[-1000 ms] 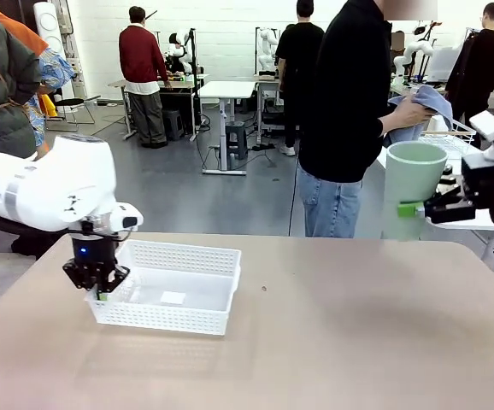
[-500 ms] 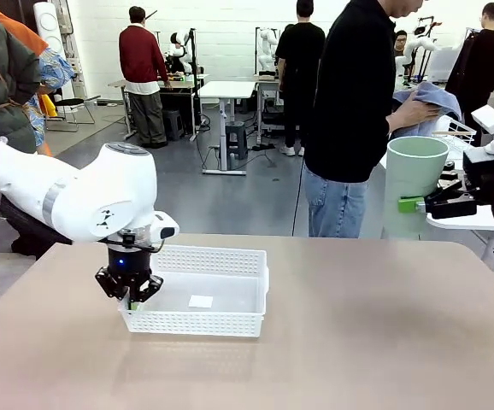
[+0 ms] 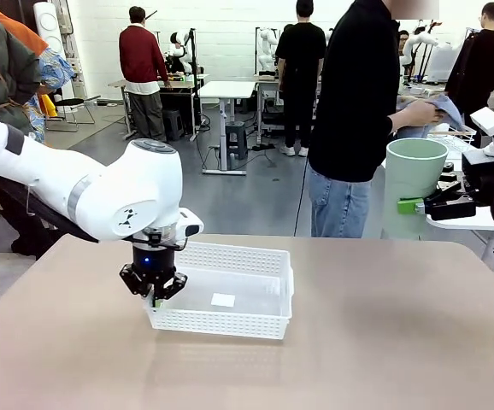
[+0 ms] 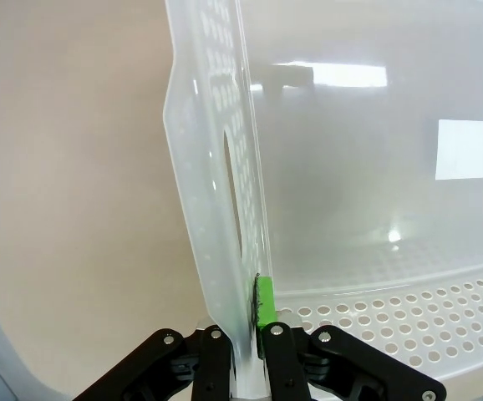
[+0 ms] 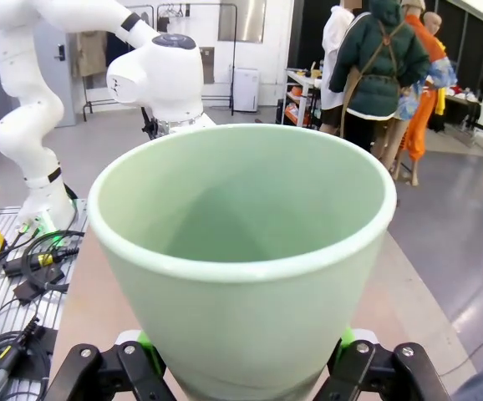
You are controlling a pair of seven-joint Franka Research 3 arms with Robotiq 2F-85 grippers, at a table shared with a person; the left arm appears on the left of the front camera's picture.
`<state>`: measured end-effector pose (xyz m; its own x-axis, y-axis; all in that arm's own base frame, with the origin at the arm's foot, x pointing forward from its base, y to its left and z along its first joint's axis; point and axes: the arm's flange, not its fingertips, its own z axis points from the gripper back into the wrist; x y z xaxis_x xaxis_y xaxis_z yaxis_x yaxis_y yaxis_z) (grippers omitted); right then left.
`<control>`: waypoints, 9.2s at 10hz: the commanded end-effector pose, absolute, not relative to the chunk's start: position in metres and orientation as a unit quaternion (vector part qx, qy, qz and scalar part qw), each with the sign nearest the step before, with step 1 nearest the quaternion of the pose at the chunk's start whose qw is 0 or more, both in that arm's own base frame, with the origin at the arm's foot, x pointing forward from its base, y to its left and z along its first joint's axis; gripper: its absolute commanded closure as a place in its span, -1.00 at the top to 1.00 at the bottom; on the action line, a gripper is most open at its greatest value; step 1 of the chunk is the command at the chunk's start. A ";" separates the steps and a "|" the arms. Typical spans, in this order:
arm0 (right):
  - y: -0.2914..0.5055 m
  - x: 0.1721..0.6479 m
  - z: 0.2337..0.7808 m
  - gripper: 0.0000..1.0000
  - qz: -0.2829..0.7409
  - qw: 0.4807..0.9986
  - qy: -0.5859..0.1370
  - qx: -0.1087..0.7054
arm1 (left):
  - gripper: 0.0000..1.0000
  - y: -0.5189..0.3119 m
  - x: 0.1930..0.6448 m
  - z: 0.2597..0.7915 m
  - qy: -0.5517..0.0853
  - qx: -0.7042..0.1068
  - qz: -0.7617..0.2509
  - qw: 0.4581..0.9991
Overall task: Clean and organize the cups into the basket.
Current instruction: Pick up the Organizing basket and move it to the center of the table, then pick up the Reusable plastic cup from the right side of the table and place it inside the Organizing basket, then pick up the Reusable plastic cup from the right side of the table and stack it inside the Organizing basket in the center of the table.
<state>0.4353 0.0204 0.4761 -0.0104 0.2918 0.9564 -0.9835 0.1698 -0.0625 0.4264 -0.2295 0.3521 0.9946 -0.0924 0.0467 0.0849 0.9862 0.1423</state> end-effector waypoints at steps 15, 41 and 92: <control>0.217 0.498 0.575 0.68 0.653 0.702 -0.209 0.191 | -1.00 -0.250 0.430 0.360 -0.031 0.049 -0.015 0.998; 0.330 0.476 0.395 0.68 0.689 0.688 -0.089 0.209 | -1.00 -0.250 0.430 0.360 -0.031 0.049 -0.015 0.998; -0.111 0.362 0.416 1.00 0.518 0.650 -0.444 0.335 | -1.00 -0.250 0.430 0.360 -0.031 0.049 -0.015 0.998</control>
<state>0.3670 -0.1126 0.4153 0.0527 0.3800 0.9235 -0.9714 0.2338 -0.0408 0.4310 -0.2503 0.3591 0.9986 -0.0188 0.0493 0.0146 0.9963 0.0846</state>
